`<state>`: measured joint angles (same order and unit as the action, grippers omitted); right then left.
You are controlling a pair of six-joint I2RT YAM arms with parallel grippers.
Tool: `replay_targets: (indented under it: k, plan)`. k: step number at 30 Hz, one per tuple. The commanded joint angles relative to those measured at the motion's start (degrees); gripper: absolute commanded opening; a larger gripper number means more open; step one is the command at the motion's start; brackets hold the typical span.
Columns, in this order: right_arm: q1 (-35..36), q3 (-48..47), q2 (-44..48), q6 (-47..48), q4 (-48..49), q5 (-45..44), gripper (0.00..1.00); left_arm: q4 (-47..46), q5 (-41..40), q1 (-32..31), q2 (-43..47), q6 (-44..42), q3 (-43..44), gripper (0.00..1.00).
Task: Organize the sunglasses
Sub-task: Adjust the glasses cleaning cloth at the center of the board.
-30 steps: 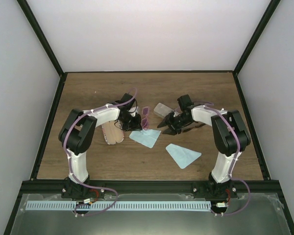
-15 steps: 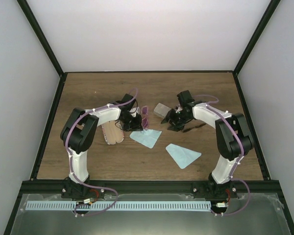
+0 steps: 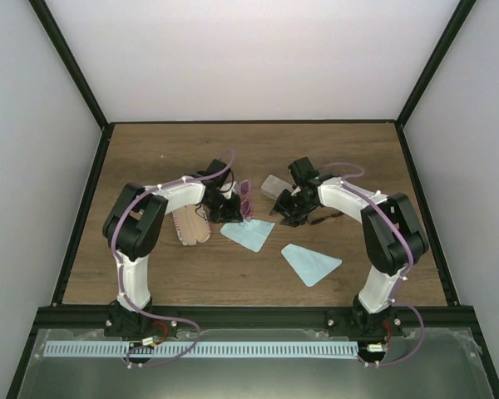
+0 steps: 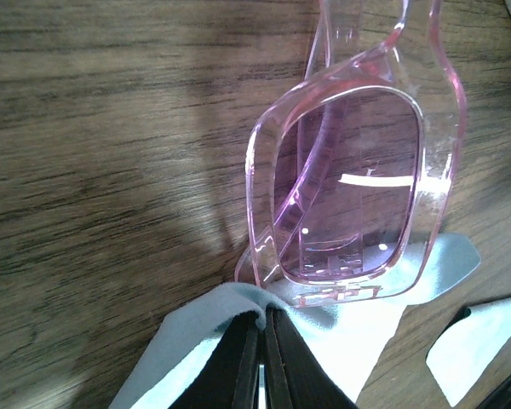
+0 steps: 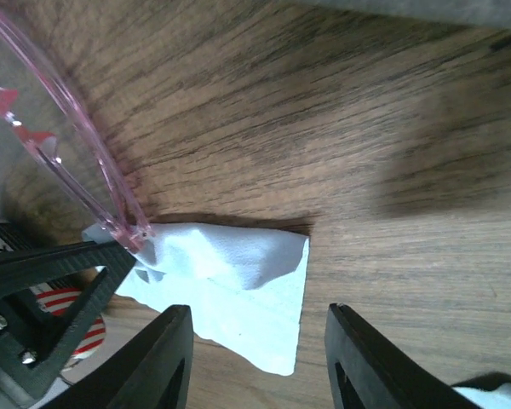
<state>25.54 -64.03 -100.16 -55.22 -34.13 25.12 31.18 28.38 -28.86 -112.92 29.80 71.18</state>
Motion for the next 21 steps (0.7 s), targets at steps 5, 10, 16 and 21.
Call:
replay_targets:
  k: [5, 10, 16, 21]
  plan:
    - [1.57, -3.03, -4.21, -1.53, 0.43, 0.9, 0.37, 0.16, 0.66, 0.21, 0.13, -1.38, 0.34, 0.04]
    - [1.94, -2.98, -5.07, -1.97, 1.09, 1.64, 0.32, 0.22, 0.88, 0.3, 0.16, -2.0, 0.33, 0.04]
    - [2.22, -3.03, -5.83, -2.94, 1.85, 1.71, 0.28, 0.35, 1.32, 0.54, 0.25, -2.66, -0.25, 0.04]
    - [2.25, -2.94, -6.99, -3.4, 1.85, 2.1, 0.27, 0.43, 1.72, 0.91, 0.08, -3.38, -0.29, 0.04]
